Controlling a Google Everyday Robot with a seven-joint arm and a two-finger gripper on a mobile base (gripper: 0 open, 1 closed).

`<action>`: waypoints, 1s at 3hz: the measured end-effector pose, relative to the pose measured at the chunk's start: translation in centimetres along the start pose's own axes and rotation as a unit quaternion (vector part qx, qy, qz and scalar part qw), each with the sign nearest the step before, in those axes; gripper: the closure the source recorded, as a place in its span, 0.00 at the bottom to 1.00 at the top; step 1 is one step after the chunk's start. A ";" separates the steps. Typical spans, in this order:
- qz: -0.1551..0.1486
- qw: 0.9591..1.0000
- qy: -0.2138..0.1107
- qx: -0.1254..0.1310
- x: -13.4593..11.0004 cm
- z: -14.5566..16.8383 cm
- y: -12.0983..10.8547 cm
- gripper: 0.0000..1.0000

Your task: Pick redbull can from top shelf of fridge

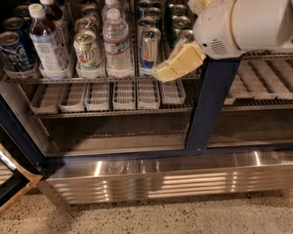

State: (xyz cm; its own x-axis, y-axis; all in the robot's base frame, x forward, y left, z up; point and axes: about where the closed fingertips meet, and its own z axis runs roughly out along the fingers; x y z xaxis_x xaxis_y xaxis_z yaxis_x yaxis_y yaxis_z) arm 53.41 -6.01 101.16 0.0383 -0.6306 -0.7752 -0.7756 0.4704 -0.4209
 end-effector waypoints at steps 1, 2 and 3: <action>0.004 0.999 -0.041 -0.028 -1.9 3.5 0.5 0.00; 0.018 0.999 -0.028 -0.017 -1.6 6.0 1.0 0.00; 0.075 0.997 0.008 -0.012 3.1 10.2 0.8 0.00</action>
Offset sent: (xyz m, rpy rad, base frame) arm 0.0465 0.0609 -0.0575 0.1247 0.1546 -0.1331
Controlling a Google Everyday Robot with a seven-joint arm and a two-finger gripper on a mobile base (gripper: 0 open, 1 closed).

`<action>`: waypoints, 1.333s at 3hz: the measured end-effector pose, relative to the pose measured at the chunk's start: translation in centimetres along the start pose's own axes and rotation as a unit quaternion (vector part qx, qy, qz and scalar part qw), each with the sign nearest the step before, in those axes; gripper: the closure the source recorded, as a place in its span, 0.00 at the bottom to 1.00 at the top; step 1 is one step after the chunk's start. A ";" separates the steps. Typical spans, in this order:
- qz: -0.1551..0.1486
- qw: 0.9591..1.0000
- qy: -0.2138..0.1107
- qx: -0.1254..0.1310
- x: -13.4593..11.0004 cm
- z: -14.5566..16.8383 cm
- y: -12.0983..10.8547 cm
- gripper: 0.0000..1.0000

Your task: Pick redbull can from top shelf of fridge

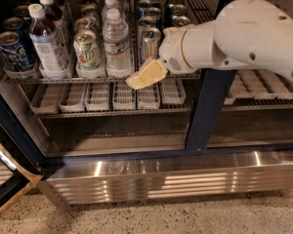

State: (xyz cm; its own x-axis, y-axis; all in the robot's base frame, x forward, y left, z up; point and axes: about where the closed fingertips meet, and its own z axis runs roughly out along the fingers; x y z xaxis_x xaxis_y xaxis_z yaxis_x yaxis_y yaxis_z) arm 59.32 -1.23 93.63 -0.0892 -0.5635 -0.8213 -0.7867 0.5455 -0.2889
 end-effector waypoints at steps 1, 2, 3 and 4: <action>0.000 1.000 0.000 0.000 0.0 0.1 0.0 0.00; 0.010 1.000 -0.010 -0.002 0.4 0.5 -0.4 0.00; 0.024 0.999 -0.040 -0.011 0.6 2.6 -1.3 0.00; 0.024 0.997 -0.068 -0.019 0.3 5.4 -2.2 0.00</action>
Offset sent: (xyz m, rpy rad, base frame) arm 0.0165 -0.0067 -0.0140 0.0683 0.0161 -0.0066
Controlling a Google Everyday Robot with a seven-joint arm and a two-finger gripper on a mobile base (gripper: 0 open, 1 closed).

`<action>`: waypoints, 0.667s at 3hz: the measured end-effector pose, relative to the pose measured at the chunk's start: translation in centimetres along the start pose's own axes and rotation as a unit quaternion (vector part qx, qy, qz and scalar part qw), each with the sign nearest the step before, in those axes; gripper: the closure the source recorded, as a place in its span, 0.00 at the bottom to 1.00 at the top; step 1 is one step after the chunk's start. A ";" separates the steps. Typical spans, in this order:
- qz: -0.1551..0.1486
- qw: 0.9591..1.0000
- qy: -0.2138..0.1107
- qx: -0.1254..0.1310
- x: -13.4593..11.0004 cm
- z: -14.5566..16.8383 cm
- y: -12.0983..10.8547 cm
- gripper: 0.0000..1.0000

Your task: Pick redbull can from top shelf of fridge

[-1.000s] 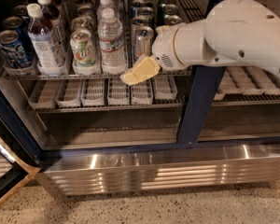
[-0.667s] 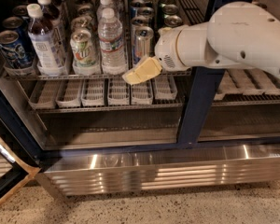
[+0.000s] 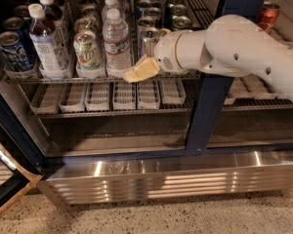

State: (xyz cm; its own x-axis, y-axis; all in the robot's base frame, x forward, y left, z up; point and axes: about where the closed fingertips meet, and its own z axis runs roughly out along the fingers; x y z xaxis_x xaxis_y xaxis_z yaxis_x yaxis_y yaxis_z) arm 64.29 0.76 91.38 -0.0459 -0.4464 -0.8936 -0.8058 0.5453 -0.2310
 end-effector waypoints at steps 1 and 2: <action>0.001 1.000 0.000 -0.001 0.3 0.2 -0.1 0.00; 0.001 1.000 0.000 -0.001 0.3 0.2 -0.1 0.18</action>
Offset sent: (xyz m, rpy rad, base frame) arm 0.0019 0.0001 -0.0032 0.0012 0.0020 0.0021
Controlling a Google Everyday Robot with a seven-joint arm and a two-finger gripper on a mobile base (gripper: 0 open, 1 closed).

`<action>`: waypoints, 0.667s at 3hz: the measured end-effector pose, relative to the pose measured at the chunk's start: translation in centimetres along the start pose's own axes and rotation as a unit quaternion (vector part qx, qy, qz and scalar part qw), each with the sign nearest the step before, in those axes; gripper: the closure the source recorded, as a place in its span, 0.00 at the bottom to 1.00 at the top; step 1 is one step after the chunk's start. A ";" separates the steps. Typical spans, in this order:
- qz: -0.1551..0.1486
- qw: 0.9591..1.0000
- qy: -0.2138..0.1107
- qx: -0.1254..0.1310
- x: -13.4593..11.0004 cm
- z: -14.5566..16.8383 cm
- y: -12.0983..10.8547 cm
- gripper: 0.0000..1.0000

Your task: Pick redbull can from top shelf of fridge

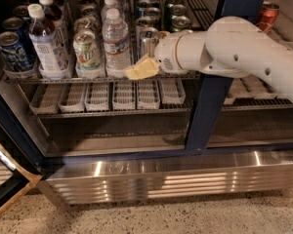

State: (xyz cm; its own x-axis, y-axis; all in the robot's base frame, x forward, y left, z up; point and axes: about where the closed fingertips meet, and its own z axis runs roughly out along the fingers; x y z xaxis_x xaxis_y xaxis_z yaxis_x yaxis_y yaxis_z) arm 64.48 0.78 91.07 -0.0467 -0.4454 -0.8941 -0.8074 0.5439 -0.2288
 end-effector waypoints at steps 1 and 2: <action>0.000 1.000 0.000 0.000 0.0 0.0 0.0 0.42; 0.000 1.000 0.000 0.000 0.0 0.0 0.0 0.65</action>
Offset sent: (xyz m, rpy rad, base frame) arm 0.0000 0.0000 0.0000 0.0000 0.0000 0.0001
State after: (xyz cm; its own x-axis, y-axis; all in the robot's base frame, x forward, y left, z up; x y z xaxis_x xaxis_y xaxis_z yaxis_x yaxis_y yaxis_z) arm 64.48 0.79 91.07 -0.0466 -0.4455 -0.8941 -0.8075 0.5437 -0.2288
